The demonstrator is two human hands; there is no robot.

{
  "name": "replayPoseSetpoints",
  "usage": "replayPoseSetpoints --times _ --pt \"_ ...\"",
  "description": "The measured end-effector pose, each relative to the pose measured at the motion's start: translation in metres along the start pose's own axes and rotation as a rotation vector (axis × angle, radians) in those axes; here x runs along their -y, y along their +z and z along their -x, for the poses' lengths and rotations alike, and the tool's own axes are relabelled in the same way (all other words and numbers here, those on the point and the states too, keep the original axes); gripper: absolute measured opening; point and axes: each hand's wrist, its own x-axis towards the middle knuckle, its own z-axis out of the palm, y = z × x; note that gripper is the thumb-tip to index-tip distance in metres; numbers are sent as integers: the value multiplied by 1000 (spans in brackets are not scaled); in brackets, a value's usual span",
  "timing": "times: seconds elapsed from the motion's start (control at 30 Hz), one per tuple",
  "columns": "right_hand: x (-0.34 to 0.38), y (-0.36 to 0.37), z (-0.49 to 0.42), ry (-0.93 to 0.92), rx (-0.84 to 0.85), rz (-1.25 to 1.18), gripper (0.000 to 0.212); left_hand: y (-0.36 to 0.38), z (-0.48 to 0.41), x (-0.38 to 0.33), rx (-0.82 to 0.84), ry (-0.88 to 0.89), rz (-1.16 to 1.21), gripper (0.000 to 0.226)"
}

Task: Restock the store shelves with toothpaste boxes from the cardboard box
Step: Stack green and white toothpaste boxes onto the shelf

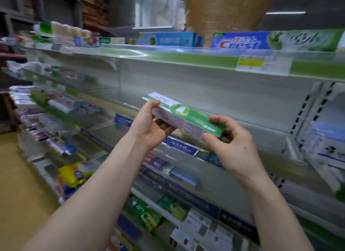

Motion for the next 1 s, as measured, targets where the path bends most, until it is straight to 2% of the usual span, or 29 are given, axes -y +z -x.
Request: replayPoseSetpoints --times 0.1,0.2,0.27,0.4,0.53,0.67,0.8,0.87,0.93,1.0 --pt "-3 -6 -21 42 -42 4 25 6 -31 -9 93 -82 63 33" --pt "-6 -11 -36 127 -105 -4 19 8 -55 -14 178 -141 29 19" --pt "-6 -17 -45 196 -132 -3 18 13 -70 -12 170 -164 -66 8" --pt "0 -33 -57 269 -2 104 37 25 -93 -7 68 -227 -232 14" --pt "-1 -44 -67 344 -78 125 34 37 -113 -1 96 -300 -413 26" --pt "-7 -58 -77 458 -118 127 29 53 -130 11 141 -284 -444 21" --pt "-17 -78 -86 492 -145 213 31 71 -142 24 135 -281 -465 24" --pt "-21 -85 -91 524 -144 200 21 79 -148 32 146 -271 -454 22" --pt "-26 -87 -96 575 -105 160 12 89 -147 45 215 -305 -505 18" --pt "-31 -86 -100 595 -25 180 15 103 -140 61 345 -367 -636 16"
